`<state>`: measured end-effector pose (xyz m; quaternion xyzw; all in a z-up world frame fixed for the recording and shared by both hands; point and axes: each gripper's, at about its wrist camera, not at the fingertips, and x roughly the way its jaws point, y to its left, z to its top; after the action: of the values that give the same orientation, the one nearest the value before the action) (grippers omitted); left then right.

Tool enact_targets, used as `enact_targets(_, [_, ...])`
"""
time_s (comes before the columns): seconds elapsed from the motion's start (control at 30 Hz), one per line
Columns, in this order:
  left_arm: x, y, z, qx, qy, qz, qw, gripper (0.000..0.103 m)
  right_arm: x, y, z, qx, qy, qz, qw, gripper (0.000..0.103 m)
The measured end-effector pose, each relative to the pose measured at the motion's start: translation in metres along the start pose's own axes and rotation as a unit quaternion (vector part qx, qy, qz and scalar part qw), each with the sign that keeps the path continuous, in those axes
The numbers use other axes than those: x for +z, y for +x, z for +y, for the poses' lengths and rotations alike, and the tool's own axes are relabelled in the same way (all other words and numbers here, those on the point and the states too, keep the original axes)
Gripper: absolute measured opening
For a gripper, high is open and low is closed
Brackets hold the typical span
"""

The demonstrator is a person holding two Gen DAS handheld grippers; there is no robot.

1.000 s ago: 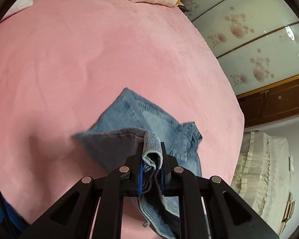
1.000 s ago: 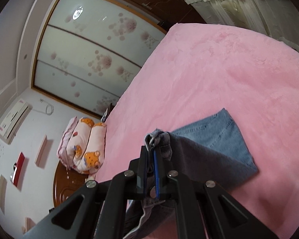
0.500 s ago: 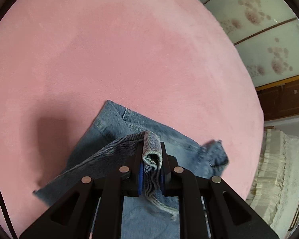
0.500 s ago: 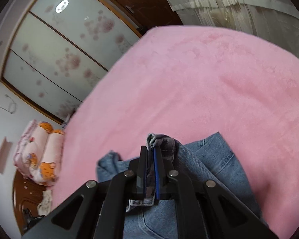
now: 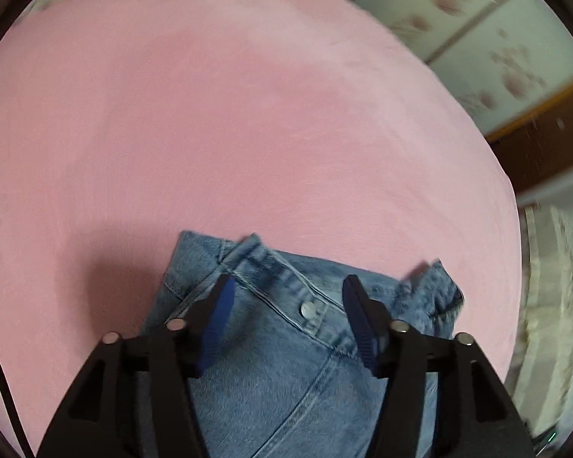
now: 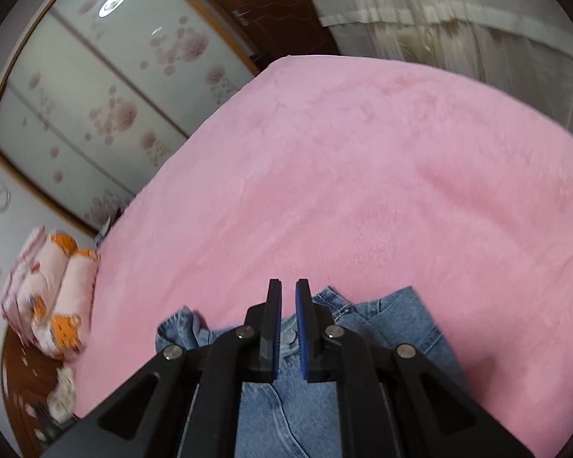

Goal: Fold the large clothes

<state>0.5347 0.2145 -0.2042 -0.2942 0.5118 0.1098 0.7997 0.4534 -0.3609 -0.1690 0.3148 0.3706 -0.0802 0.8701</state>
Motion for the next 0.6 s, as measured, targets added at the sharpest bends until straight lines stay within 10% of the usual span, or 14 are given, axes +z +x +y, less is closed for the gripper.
enact_targets(0.23, [-0.041, -0.027, -0.036, 0.029, 0.106, 0.010, 0.9939, 0.068, -0.032, -0.010, 0.010, -0.032, -0.094, 0.057, 0.993, 0.010])
enact_targets(0.37, [-0.075, -0.032, -0.043, 0.024, 0.146, 0.034, 0.9884, 0.069, -0.053, -0.014, -0.001, -0.053, -0.130, 0.075, 0.987, 0.042])
enact_targets(0.6, [-0.133, -0.028, -0.059, 0.048, 0.213, 0.052, 0.9746, 0.070, -0.057, 0.017, -0.031, -0.098, -0.176, 0.084, 0.976, 0.042])
